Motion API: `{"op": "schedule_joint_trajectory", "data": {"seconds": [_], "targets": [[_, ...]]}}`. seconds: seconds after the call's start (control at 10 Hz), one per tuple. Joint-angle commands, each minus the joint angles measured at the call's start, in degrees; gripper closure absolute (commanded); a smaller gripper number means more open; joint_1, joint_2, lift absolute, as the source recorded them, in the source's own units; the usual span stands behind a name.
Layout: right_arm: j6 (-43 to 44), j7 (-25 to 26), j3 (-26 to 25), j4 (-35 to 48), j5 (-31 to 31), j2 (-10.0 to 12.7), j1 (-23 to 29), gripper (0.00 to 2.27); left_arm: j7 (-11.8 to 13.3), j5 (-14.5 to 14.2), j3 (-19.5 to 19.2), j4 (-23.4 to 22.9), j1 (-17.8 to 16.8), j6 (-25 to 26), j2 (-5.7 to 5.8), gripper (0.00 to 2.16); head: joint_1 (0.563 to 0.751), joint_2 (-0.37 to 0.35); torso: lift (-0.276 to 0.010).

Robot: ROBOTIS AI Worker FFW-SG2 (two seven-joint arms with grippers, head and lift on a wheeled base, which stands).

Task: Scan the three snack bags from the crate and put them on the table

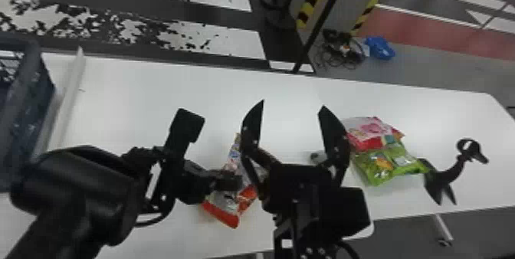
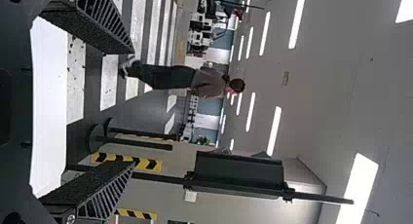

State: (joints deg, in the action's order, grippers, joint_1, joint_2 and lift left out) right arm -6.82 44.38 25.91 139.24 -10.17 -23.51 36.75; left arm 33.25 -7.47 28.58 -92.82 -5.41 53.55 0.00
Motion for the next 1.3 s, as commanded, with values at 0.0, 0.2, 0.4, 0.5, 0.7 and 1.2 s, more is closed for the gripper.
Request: {"op": "schedule_joint_trajectory", "data": {"seconds": [0.0,0.2,0.4,0.5,0.7,1.2], "targets": [[0.0,0.0,-0.2,0.2,0.1,-0.3,0.2,0.07,-1.3,0.2,1.3,1.6,-0.3,-2.1,-0.15,0.7,0.695,-0.35,-0.094],[0.0,0.0,-0.4,0.2,0.9,-0.4,0.2,0.07,-1.3,0.2,0.6,0.9,-0.3,-1.9,-0.15,0.0,0.695,-0.35,-0.094],[0.0,0.0,-0.6,0.5,0.9,-0.7,0.3,0.07,-1.1,-0.4,-1.1,-2.8,1.0,-1.0,-0.15,0.03,0.695,-0.35,-0.094],[0.0,0.0,-0.7,0.5,0.9,-0.8,0.3,0.07,-1.1,-0.5,-3.0,-7.0,2.9,-0.5,-0.15,0.03,0.695,-0.35,-0.094],[0.0,0.0,-0.6,0.5,1.0,-0.8,0.1,0.07,-1.6,-0.4,-9.7,-17.2,7.1,0.9,-0.15,0.03,0.695,-0.35,-0.094],[-0.5,-0.5,-0.4,-1.3,3.2,-0.3,-1.8,0.07,-6.1,-5.6,-30.1,-30.0,15.5,-0.2,5.27,0.02,0.695,-0.157,-0.094]]}}
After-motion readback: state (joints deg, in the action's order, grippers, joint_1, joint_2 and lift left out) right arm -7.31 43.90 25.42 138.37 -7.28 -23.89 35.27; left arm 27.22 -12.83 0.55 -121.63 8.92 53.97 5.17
